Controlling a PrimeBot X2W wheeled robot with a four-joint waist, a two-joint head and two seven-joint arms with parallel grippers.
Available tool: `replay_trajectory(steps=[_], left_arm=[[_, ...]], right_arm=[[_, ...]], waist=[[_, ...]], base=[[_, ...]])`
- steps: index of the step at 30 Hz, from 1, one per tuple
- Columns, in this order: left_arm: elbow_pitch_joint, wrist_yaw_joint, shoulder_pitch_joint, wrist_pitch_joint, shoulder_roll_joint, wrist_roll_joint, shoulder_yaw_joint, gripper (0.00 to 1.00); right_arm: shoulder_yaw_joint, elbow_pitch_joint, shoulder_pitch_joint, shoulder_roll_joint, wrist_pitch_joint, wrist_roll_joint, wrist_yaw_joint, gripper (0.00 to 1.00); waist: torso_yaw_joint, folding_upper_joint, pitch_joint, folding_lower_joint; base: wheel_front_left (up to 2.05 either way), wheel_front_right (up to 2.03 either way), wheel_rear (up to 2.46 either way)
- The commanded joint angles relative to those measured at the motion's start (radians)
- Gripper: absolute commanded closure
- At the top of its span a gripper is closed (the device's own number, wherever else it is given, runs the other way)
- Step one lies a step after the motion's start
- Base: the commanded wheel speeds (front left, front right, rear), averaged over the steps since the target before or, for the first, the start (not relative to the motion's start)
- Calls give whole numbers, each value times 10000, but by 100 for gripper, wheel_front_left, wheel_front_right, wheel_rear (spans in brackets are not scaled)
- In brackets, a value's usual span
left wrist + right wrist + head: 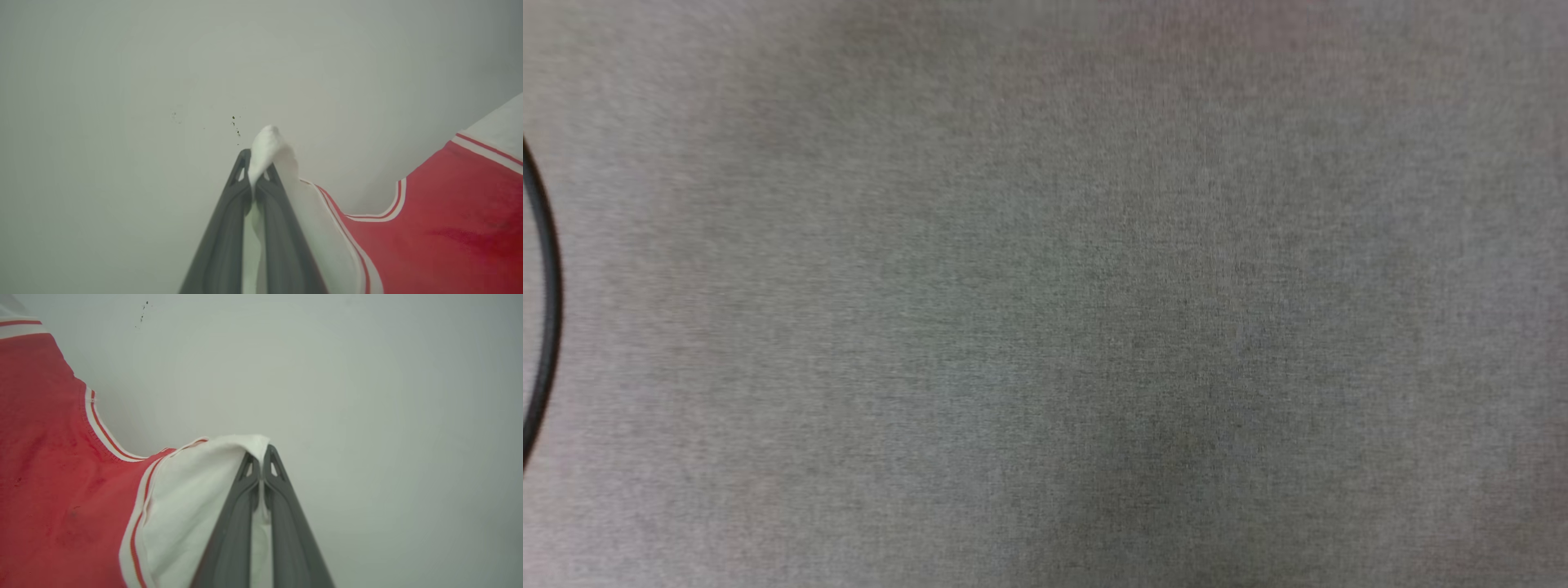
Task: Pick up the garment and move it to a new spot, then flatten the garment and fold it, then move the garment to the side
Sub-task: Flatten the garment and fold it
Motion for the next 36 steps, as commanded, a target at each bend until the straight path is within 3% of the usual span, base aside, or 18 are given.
replay_trajectory(steps=[1, 8, 16, 25, 36], left_arm=[[188, -68, -303, -156, -83, 19, 105, 100], [921, -229, -508, -521, -91, -32, 225, 100], [1352, -393, 1032, -1149, 19, -311, 185, 100], [476, -129, 4560, -1458, 379, -617, 754, 100], [-2428, 1056, 10823, -1465, 806, -429, 2384, 100]], right_arm=[[172, 425, -521, 146, -204, -65, -17, 100], [999, 1864, -1623, 584, -946, 73, -17, 100], [1941, 3021, -738, 843, -2089, 687, -18, 100], [3127, 2656, 1873, 641, -3113, 1371, -18, 100], [3189, 1091, 6591, 358, -3496, 1237, -16, 100]], waist=[[-156, 0, 463, -3], [-179, 0, 1019, -3], [-98, 0, 913, -3], [-156, 0, -122, -3], [-259, 0, -1905, -3]], base=[[0, 0, 0], [0, 0, 0], [0, 0, 0], [0, 0, 0], [0, 0, 0]])
